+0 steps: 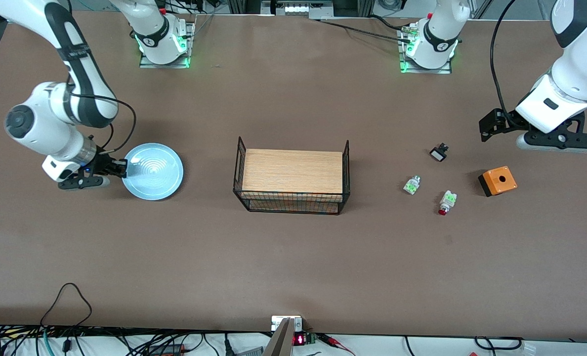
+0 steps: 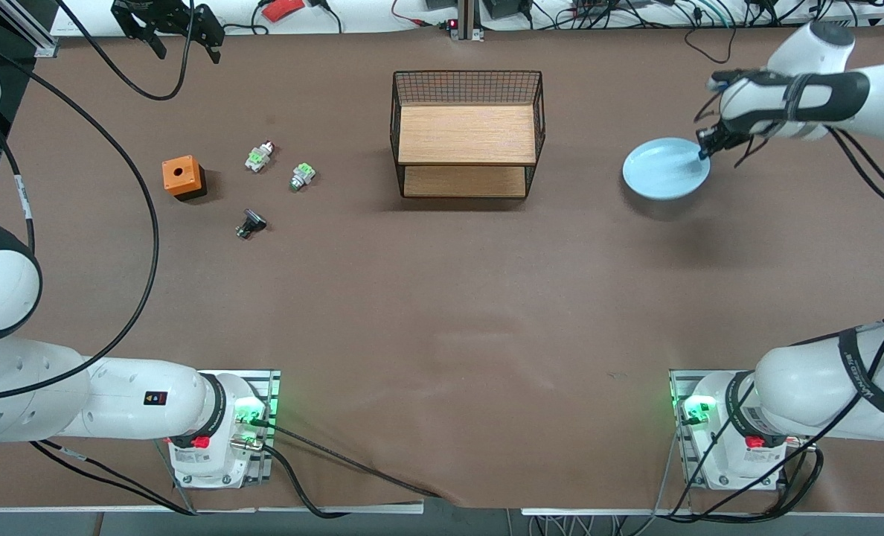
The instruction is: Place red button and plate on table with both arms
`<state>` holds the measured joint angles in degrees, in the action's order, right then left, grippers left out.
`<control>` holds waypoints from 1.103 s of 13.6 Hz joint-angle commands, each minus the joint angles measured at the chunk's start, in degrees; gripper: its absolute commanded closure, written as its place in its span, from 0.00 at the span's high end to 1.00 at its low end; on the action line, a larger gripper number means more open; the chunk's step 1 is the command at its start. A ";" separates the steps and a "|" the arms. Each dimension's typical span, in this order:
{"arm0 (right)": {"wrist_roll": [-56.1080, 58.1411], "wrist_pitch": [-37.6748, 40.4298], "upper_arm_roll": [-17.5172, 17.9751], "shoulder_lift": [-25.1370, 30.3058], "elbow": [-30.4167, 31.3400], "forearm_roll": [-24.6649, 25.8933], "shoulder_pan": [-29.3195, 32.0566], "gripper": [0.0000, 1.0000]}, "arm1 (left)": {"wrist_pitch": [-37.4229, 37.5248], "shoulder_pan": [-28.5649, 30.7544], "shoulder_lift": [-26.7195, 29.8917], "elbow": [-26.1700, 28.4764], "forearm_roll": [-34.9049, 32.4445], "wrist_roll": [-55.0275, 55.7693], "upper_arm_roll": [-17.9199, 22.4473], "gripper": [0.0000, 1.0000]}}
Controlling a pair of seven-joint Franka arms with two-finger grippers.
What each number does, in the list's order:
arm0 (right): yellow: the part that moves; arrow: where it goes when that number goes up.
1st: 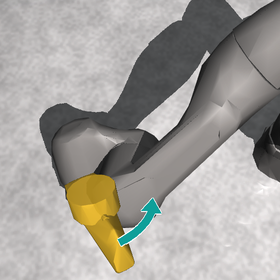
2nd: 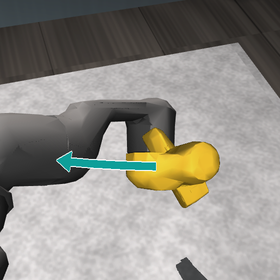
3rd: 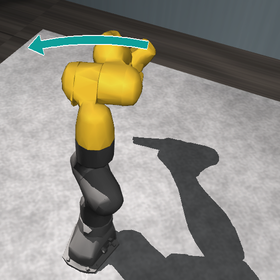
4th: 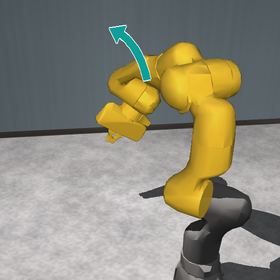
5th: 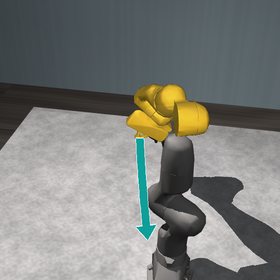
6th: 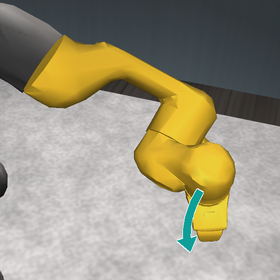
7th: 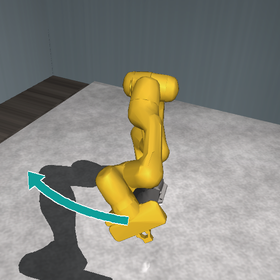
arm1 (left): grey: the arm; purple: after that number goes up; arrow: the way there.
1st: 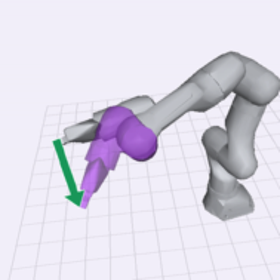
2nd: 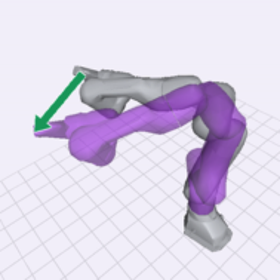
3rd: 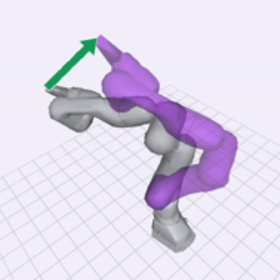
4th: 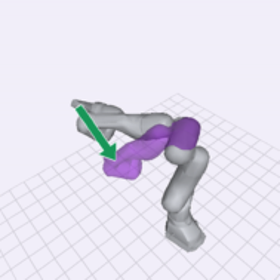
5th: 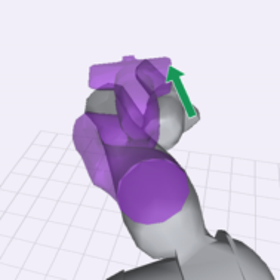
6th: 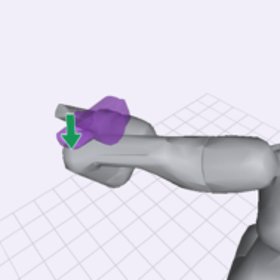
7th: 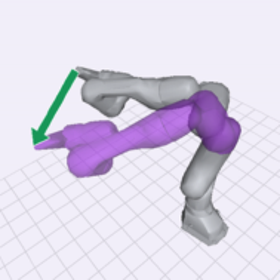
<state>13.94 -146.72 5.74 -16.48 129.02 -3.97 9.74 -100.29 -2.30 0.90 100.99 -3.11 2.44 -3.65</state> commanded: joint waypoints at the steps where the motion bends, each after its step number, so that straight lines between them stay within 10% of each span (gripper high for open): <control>1: 1.54 -2.08 1.03 -0.48 1.06 0.11 2.21 0.94 | 0.45 -0.78 0.15 -0.18 -0.85 -0.68 0.40 1.00; 15: -17.90 50.19 1.29 7.25 -36.19 5.20 -6.31 1.00 | 0.54 -0.86 0.06 -0.26 -0.94 -1.30 0.40 1.00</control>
<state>-2.96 -101.14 7.08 -9.98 97.28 -0.61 3.99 -100.29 -2.56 0.88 100.99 -3.11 2.05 -3.69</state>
